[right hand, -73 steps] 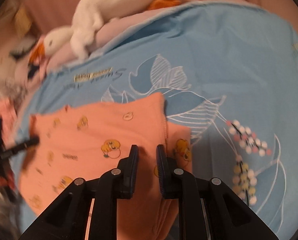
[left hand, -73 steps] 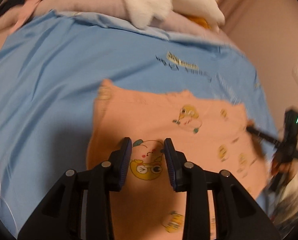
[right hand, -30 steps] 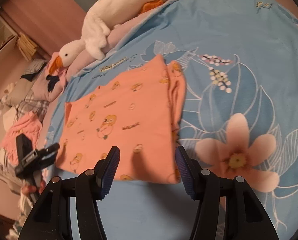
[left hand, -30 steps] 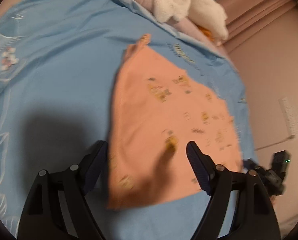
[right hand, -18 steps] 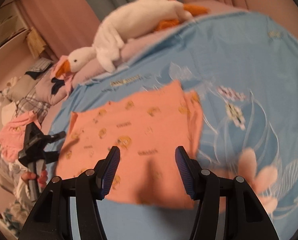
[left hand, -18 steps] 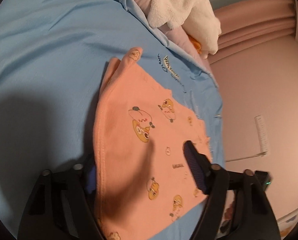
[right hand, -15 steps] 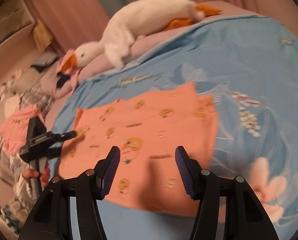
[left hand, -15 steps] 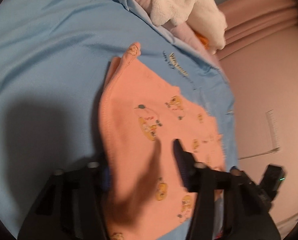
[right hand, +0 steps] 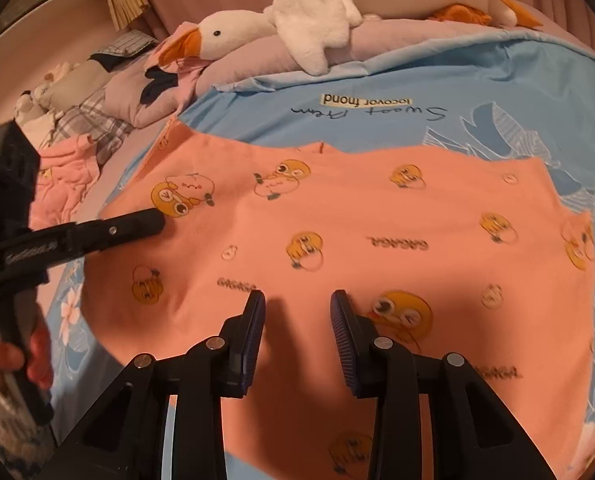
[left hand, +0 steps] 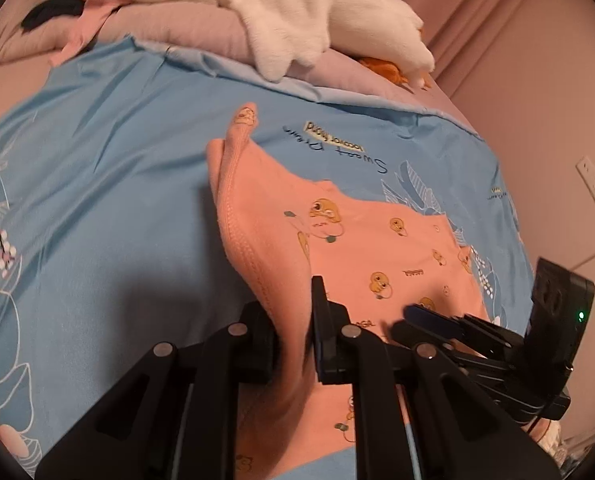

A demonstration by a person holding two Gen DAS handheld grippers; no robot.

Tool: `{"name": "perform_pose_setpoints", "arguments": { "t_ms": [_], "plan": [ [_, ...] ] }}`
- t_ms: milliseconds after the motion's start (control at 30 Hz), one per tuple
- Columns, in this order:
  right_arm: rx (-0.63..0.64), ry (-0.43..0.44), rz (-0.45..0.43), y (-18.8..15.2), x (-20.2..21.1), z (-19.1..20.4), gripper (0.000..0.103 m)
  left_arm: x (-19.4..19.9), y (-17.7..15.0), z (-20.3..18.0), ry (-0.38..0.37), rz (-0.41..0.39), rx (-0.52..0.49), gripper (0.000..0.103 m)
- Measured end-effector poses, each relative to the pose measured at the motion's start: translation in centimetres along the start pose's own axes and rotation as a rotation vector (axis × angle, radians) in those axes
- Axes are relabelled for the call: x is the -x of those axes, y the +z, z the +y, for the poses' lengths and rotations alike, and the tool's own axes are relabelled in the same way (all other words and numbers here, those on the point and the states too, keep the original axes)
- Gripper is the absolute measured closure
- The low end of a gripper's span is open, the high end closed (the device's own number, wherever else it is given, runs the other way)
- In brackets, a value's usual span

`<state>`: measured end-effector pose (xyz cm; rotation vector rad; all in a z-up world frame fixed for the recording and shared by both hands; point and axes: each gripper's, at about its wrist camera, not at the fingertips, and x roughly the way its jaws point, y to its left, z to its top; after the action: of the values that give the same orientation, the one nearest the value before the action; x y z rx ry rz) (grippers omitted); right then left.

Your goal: Fold small clothes

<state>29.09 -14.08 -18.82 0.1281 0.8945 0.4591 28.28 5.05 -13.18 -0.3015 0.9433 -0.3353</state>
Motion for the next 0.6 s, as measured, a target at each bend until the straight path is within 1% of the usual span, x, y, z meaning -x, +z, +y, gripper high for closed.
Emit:
{"name": "perform_pose_setpoints", "arguments": {
  "t_ms": [133,367,600],
  "plan": [
    [0.008,-0.007,0.021,-0.5,-0.8,0.0,0.066,0.1,0.0,-1.0,0.009,-0.005,-0.025,0.090],
    [-0.015,0.020,0.032,-0.4,-0.7,-0.4,0.066,0.4,0.0,-2.4,0.027,-0.008,-0.058,0.090],
    [-0.096,0.087,0.011,-0.9,0.6,-1.5,0.066,0.6,-0.1,-3.4,0.037,-0.016,-0.082,0.090]
  ]
}}
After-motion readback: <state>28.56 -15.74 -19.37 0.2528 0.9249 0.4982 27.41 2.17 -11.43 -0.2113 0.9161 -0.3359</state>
